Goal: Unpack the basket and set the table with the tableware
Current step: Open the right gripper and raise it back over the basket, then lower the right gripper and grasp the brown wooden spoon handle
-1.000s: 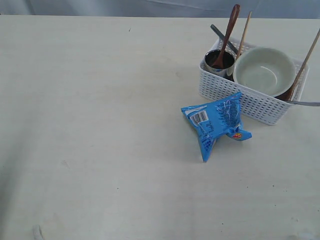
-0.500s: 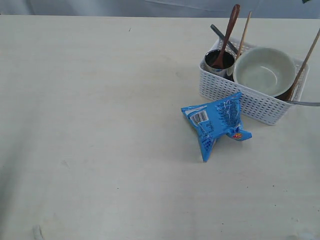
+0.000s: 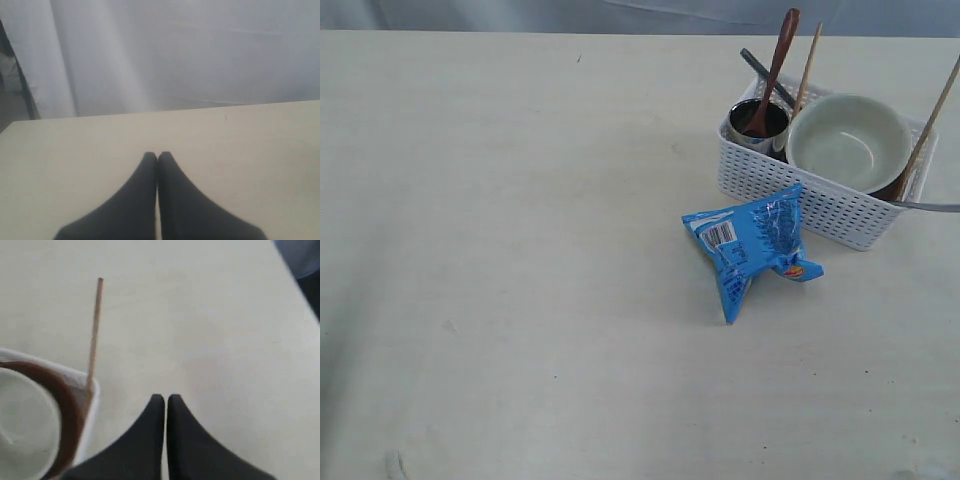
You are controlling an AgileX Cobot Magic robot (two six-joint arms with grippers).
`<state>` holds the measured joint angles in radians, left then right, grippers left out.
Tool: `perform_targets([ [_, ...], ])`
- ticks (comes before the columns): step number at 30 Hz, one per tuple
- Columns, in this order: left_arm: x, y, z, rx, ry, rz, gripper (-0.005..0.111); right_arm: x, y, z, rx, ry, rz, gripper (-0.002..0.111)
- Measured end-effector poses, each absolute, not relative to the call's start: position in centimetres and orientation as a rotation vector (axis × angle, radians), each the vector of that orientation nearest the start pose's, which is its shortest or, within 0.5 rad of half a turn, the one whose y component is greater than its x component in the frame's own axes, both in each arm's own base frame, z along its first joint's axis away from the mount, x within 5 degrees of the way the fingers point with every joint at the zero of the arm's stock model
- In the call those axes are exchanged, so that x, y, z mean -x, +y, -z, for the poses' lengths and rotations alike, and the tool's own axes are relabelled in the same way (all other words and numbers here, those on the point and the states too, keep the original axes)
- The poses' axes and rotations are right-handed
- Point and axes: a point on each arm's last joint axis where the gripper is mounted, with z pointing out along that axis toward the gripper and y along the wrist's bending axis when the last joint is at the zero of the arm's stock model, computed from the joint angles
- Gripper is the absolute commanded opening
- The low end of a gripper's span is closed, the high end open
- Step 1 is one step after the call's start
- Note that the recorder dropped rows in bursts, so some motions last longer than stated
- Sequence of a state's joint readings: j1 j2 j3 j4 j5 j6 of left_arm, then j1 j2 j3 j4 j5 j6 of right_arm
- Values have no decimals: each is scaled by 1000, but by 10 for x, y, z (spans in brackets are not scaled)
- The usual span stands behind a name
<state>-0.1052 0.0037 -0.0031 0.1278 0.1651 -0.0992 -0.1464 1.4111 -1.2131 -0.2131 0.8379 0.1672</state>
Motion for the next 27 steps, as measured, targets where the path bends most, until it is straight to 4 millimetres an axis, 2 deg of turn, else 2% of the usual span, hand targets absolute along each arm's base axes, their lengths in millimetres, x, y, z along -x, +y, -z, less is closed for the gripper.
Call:
perform_targets([
  [2, -56, -4, -199, -93, 1646, 42, 0, -299, -56, -323, -262, 2506, 130, 0],
  [5, -56, -4, -199, -93, 1646, 42, 0, -318, -42, -306, -282, 2506, -139, 3],
  [6, -56, -4, -199, -93, 1646, 42, 0, -321, -37, -302, -262, 2517, -170, 17],
  [7, -56, -4, -199, -93, 1646, 42, 0, -329, -22, -291, -197, 2548, -229, 26],
  [8, -56, -4, -199, -93, 1646, 42, 0, -332, -15, -287, -167, 2561, -247, 44],
  [9, -56, -4, -199, -93, 1646, 42, 0, -340, 5, -277, -94, 2571, -278, 52],
  [12, -56, -4, -199, -93, 1646, 42, 0, -351, 47, -268, 9, 2522, -320, 54],
  [16, -56, -4, -199, -93, 1646, 42, 0, -357, 77, -261, 2, 2473, -370, 67],
  [18, -56, -4, -199, -93, 1646, 42, 0, -361, 91, -255, 30, 2450, -380, 67],
  [22, -56, -4, -199, -93, 1646, 42, 0, -368, 107, -243, 19, 2417, -396, 67],
  [27, -56, -4, -199, -93, 1646, 42, 0, -379, 109, -226, -29, 2398, -392, 64],
])
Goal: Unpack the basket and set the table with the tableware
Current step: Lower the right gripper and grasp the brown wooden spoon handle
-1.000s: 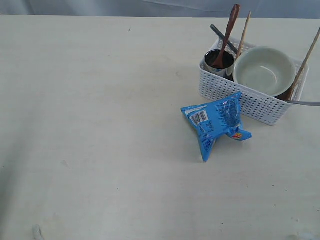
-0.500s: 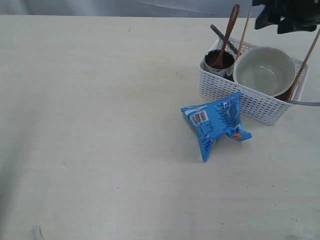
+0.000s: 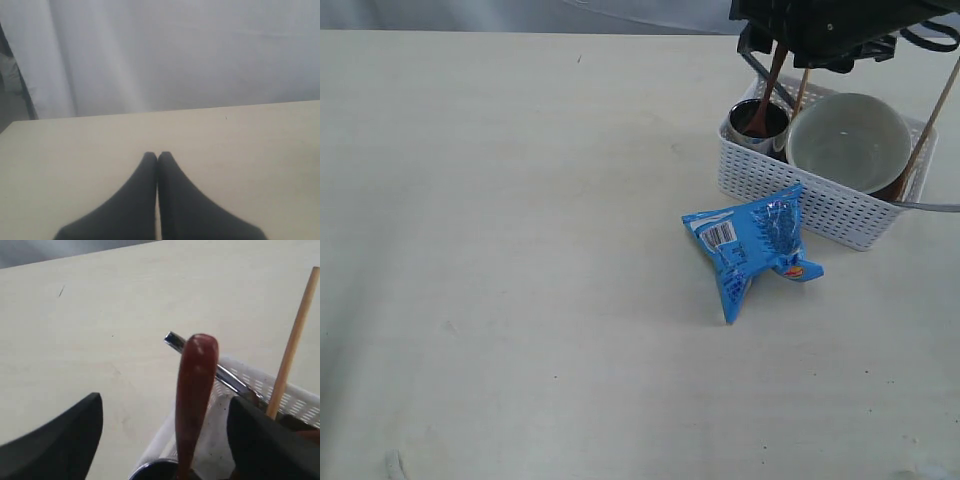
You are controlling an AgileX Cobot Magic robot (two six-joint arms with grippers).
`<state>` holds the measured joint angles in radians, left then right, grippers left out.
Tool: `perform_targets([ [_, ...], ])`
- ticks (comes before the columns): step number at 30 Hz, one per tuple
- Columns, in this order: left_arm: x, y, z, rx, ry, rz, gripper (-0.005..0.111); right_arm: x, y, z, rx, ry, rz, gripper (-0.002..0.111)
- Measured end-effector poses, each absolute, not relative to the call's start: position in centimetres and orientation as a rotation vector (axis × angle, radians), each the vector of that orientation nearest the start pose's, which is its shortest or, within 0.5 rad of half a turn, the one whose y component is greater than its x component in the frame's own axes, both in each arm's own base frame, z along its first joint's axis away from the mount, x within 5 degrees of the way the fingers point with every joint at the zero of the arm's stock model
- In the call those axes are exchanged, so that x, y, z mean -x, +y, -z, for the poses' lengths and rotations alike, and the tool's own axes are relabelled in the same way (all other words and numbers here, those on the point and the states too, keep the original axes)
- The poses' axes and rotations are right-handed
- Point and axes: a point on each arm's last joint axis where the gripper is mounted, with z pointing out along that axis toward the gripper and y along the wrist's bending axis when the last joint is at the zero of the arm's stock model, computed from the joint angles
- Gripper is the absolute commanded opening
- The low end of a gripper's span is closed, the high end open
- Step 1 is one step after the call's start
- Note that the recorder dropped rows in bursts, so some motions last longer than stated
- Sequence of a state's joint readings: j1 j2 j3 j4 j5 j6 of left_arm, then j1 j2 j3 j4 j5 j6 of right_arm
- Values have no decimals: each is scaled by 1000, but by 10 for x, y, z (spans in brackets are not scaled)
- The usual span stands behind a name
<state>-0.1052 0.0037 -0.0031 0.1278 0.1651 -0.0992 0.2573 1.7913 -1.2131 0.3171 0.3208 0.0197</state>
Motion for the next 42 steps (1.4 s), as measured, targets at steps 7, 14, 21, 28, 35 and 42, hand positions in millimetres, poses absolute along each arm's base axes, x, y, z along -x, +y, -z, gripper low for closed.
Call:
perform_targets([
  [7, -56, -4, -199, -93, 1646, 42, 0, -387, 110, -211, -50, 2395, -380, 38],
  [14, -56, -4, -199, -93, 1646, 42, 0, -388, 109, -211, -56, 2378, -379, 16],
  [21, -56, -4, -199, -93, 1646, 42, 0, -389, 109, -211, -57, 2373, -379, 15],
  [28, -56, -4, -199, -93, 1646, 42, 0, -389, 109, -211, -57, 2373, -379, 15],
  [35, -56, -4, -199, -93, 1646, 42, 0, -389, 109, -211, -57, 2371, -378, -1],
  [42, -56, -4, -199, -93, 1646, 42, 0, -388, 109, -218, -59, 2349, -382, 0],
])
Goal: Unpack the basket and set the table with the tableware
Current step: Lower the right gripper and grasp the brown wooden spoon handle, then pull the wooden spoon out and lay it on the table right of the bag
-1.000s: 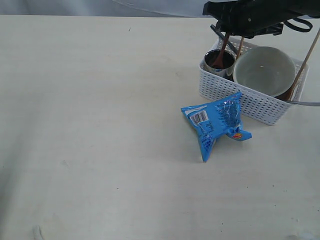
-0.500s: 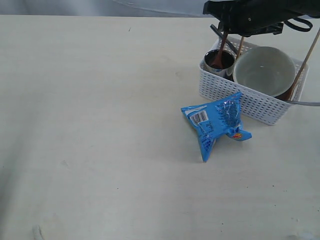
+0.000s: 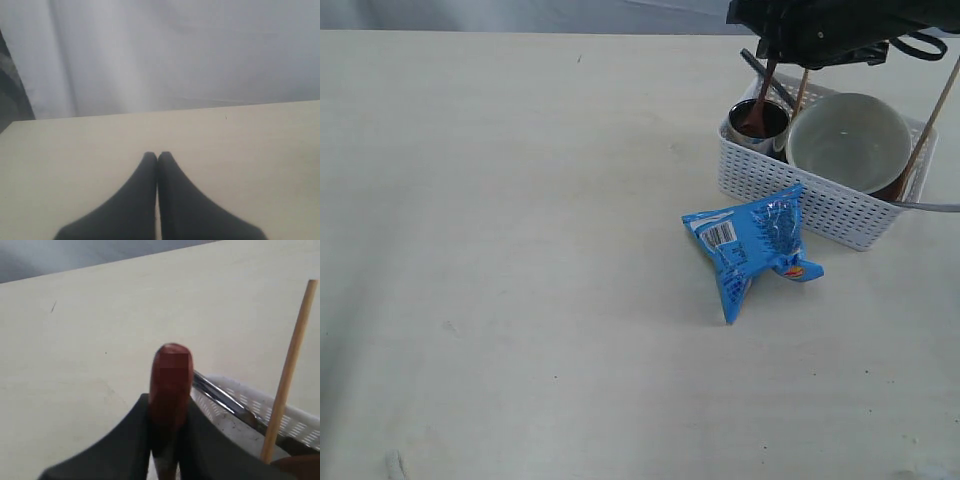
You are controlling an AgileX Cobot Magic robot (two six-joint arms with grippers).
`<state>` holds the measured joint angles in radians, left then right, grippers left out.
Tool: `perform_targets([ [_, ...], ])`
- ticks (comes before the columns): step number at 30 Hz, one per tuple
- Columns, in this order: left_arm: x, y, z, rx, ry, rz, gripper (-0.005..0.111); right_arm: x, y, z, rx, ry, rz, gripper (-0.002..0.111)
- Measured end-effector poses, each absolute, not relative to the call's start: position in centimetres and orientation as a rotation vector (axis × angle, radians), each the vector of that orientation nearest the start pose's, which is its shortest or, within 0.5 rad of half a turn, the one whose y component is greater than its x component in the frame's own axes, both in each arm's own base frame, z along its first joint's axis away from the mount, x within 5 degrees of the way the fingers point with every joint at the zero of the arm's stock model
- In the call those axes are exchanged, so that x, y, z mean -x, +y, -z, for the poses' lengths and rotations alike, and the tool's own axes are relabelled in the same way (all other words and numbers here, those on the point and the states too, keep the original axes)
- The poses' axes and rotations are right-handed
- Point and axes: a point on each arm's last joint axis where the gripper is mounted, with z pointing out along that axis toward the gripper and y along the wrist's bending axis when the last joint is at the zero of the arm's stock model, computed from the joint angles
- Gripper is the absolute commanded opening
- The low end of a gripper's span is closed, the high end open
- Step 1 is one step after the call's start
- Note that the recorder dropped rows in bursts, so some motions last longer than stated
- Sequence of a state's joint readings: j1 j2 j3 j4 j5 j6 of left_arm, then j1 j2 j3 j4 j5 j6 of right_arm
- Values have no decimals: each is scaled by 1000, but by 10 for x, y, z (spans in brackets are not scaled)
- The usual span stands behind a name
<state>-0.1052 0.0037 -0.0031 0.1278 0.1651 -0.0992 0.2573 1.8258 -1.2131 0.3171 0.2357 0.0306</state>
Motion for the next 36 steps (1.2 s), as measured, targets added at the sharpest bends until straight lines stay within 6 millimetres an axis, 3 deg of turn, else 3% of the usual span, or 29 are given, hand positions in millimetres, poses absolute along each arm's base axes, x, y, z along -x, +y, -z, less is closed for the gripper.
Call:
perform_targets([
  [13, -56, -4, -199, -93, 1646, 42, 0, -356, 101, -304, -37, 2148, -436, 0],
  [18, -56, -4, -199, -93, 1646, 42, 0, -324, 96, -343, 7, 2132, -465, 0],
  [24, -56, -4, -199, -93, 1646, 42, 0, -264, 89, -374, 160, 2272, -483, 0],
  [29, -56, -4, -199, -93, 1646, 42, 0, -217, 81, -374, 260, 2381, -486, 0],
  [33, -56, -4, -199, -93, 1646, 42, 0, -178, 72, -350, 287, 2474, -486, 0],
  [36, -56, -4, -199, -93, 1646, 42, 0, -159, 67, -326, 293, 2547, -482, 0],
])
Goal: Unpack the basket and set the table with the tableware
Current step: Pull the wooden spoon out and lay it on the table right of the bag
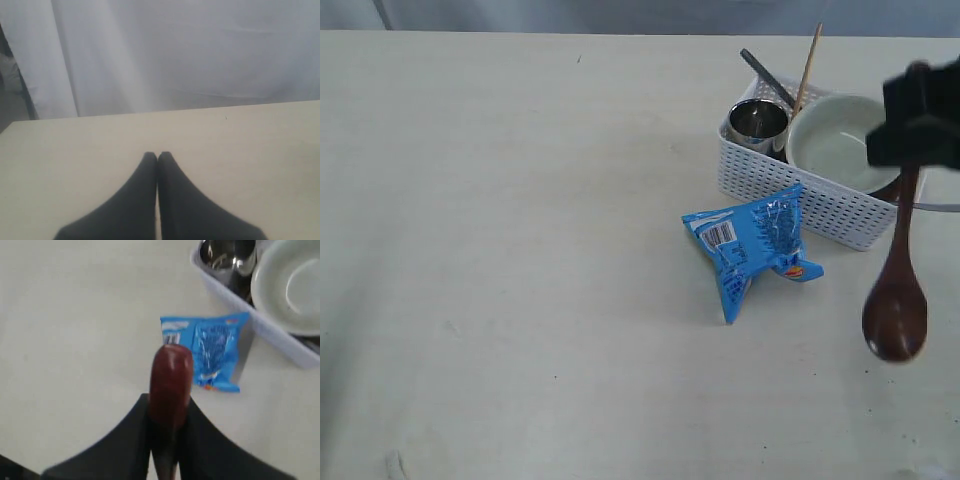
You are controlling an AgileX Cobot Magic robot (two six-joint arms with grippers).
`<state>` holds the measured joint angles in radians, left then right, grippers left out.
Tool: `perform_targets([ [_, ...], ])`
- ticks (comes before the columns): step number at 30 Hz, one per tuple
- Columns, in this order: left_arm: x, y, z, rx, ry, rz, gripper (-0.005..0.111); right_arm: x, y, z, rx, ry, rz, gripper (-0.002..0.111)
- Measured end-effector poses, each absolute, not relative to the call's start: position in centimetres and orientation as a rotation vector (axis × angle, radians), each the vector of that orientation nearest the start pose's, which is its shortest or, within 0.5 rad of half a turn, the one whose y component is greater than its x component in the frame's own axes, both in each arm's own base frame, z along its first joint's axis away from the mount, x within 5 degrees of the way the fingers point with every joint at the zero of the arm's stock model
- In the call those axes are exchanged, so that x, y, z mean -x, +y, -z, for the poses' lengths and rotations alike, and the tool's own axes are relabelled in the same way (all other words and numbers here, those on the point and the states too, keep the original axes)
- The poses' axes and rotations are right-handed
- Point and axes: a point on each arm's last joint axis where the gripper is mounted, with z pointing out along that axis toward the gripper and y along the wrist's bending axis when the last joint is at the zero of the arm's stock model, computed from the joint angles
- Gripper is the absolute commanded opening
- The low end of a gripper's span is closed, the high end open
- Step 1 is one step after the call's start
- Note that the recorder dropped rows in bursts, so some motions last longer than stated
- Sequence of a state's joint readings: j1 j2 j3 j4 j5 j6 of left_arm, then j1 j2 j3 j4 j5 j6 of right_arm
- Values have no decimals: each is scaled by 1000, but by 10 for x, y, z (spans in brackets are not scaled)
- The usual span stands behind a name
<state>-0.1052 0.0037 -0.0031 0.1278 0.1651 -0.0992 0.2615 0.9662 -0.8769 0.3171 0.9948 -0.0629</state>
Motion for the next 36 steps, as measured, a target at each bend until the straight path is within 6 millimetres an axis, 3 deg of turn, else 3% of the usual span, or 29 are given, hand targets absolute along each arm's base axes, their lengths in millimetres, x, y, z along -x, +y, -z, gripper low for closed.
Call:
perform_targets([
  [5, -56, -4, -199, -93, 1646, 42, 0, -149, 65, -285, 299, 2704, -470, 0],
  [8, -56, -4, -199, -93, 1646, 42, 0, -152, 66, -271, 342, 2788, -460, 0],
  [26, -56, -4, -199, -93, 1646, 42, 0, -211, 85, -192, 357, 3030, -486, 0],
  [30, -56, -4, -199, -93, 1646, 42, 0, -217, 86, -179, 383, 3057, -473, 0],
  [36, -56, -4, -199, -93, 1646, 42, 0, -221, 74, -177, 360, 3062, -493, 0],
])
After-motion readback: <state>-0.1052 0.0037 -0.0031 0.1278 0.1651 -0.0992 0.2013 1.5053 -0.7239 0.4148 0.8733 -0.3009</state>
